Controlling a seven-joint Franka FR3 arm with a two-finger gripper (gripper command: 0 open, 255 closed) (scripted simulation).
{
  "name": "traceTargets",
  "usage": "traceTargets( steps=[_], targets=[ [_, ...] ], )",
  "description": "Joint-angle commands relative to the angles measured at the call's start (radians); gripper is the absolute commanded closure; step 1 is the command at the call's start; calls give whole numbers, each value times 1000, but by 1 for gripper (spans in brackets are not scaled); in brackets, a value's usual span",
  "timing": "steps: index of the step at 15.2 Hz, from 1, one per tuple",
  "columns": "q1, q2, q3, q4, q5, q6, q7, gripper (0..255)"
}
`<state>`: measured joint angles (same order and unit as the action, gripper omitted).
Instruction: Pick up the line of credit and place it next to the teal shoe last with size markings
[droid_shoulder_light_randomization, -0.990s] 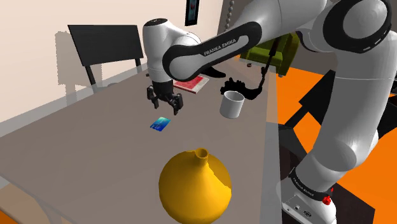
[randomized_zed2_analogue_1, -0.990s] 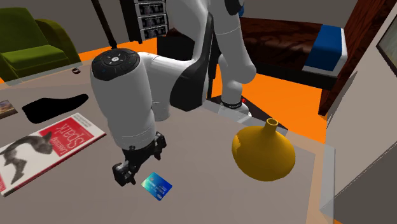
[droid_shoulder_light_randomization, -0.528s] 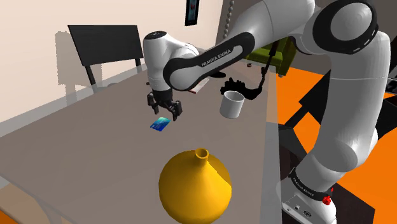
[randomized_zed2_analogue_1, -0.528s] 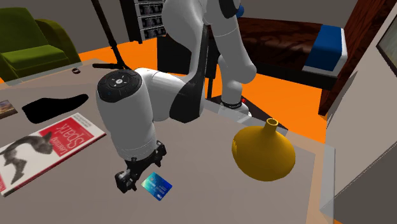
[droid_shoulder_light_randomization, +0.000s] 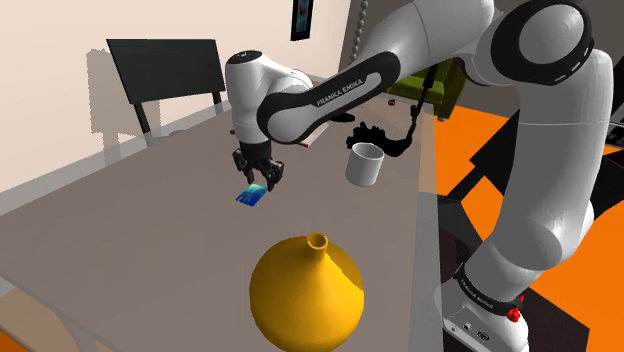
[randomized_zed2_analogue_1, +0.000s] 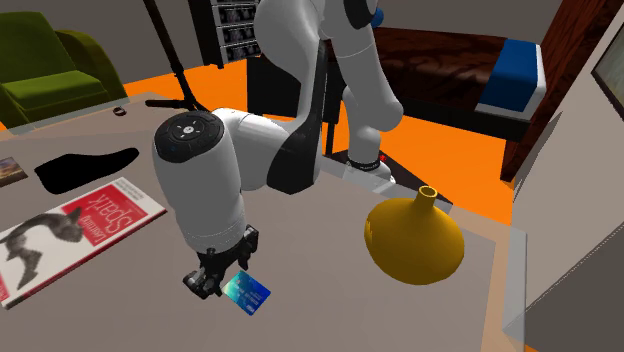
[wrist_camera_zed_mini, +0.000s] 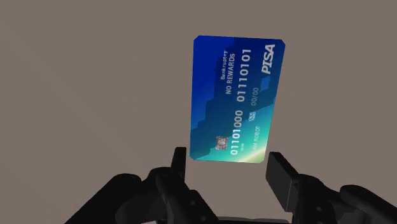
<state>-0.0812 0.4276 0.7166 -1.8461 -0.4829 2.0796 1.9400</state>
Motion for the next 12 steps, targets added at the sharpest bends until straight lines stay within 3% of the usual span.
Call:
traceTargets(
  steps=[1, 12],
  targets=[
    [0, 1, 0, -1, 0, -1, 0, 255],
    [-7, -21, 11, 12, 20, -29, -16, 255]
  ],
)
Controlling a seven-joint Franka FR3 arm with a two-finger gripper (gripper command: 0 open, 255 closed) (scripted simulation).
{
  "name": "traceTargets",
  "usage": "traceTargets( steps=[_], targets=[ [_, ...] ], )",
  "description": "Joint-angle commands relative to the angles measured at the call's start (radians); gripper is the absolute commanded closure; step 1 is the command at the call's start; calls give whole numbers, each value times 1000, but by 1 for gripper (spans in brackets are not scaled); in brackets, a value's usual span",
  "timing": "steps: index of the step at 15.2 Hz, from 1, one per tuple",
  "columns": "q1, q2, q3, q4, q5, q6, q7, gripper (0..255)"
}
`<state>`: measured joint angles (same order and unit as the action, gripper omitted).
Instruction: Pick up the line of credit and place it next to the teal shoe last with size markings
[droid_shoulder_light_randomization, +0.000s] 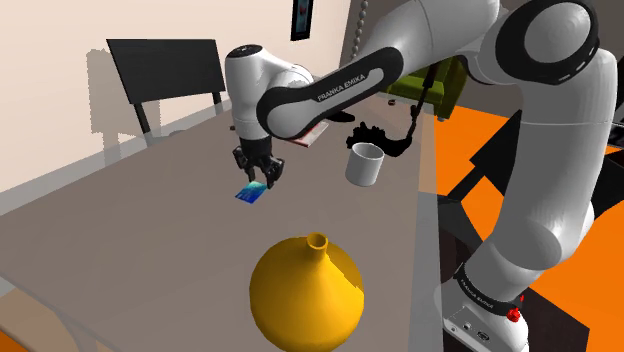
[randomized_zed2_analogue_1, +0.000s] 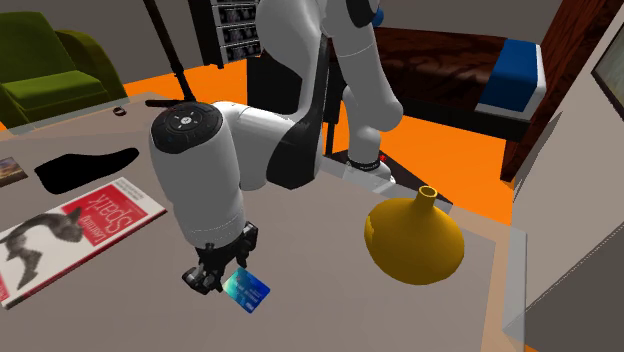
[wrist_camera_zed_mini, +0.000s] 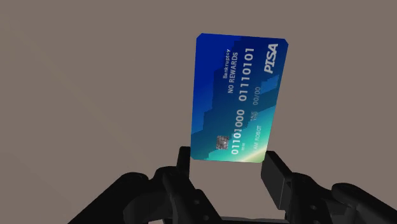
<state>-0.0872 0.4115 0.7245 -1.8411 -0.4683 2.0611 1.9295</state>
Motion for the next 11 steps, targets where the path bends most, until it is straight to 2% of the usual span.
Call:
traceTargets(
  steps=[1, 11],
  targets=[
    [-4, -12, 6, 12, 12, -20, -10, 255],
    [-20, -71, 33, 76, 69, -123, -57, 255]
  ],
)
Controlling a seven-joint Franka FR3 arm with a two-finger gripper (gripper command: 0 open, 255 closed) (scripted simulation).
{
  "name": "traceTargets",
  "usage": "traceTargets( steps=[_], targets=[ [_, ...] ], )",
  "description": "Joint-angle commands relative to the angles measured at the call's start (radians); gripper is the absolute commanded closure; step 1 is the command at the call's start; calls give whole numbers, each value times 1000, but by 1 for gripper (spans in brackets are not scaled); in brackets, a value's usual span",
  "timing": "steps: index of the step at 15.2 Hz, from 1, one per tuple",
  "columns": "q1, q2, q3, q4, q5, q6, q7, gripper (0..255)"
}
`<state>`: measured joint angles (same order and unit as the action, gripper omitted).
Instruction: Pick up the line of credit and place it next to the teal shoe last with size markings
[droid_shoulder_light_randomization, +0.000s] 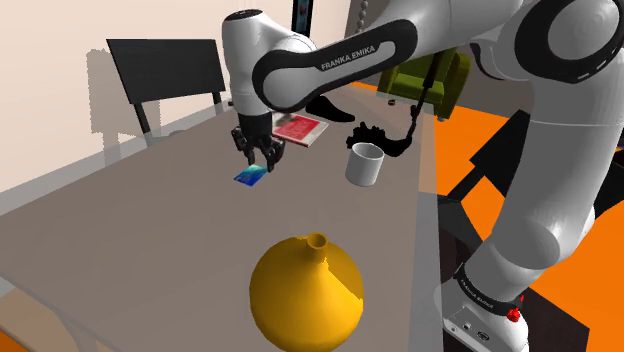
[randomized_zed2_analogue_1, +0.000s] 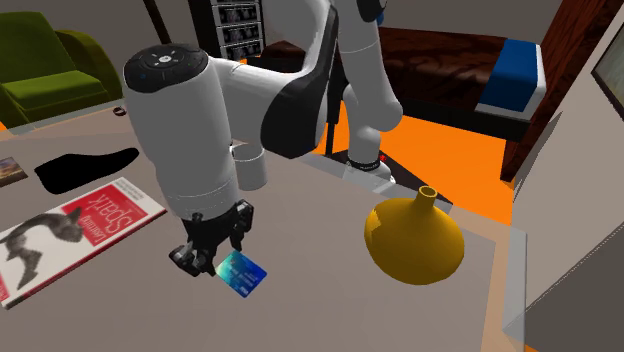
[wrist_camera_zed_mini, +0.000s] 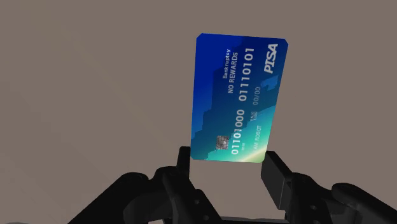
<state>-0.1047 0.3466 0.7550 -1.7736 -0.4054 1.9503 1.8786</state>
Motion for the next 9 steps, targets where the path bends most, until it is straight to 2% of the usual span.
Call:
traceTargets(
  steps=[1, 9],
  targets=[
    [-3, -11, 4, 16, 11, -23, -11, 255],
    [-7, -43, 18, 87, 43, -113, -41, 255]
  ],
)
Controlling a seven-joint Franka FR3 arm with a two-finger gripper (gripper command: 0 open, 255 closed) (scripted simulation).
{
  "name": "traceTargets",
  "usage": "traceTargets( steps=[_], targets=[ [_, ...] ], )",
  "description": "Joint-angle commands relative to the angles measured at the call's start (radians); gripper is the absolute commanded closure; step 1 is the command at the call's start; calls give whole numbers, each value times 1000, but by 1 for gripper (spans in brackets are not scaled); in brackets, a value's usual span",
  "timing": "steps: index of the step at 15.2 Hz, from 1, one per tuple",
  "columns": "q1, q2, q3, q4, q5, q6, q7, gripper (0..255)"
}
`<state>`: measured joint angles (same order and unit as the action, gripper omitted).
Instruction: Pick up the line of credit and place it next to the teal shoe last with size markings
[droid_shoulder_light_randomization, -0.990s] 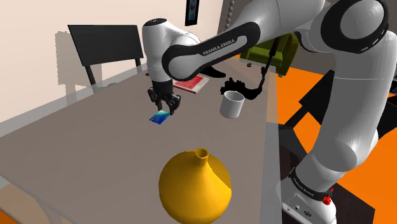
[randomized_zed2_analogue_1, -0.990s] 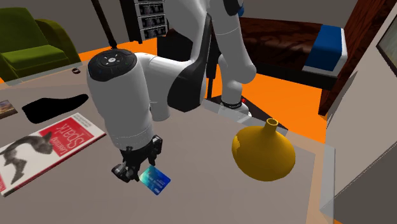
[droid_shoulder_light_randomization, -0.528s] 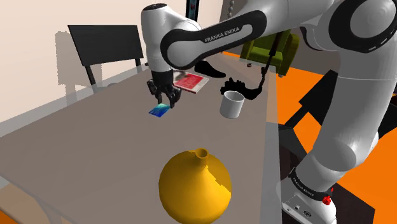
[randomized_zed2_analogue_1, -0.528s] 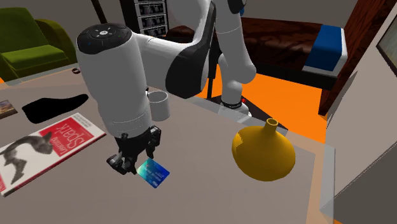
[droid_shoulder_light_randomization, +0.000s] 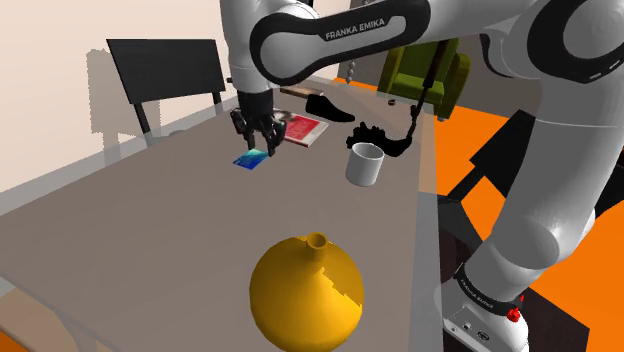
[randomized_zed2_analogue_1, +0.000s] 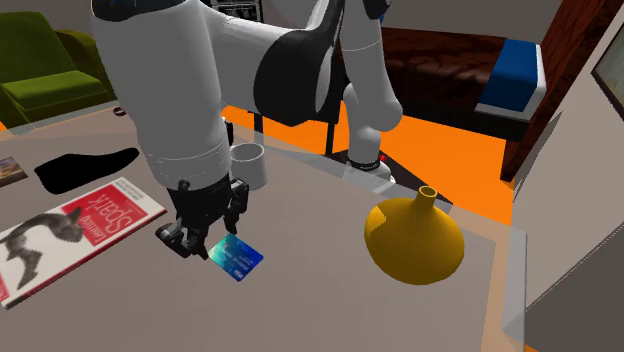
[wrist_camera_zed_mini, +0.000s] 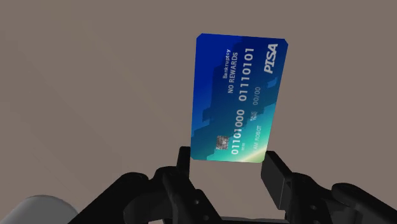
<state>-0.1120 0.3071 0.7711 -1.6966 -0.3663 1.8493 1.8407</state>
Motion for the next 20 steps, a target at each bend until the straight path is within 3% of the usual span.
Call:
traceTargets(
  steps=[1, 8, 14, 20],
  targets=[
    [0, -6, 3, 20, 7, -24, -7, 255],
    [4, -19, 9, 88, 21, -99, -25, 255],
    [-137, -135, -21, -35, 96, -31, -188, 255],
    [-242, -208, -75, -108, 145, 18, -349, 255]
  ],
)
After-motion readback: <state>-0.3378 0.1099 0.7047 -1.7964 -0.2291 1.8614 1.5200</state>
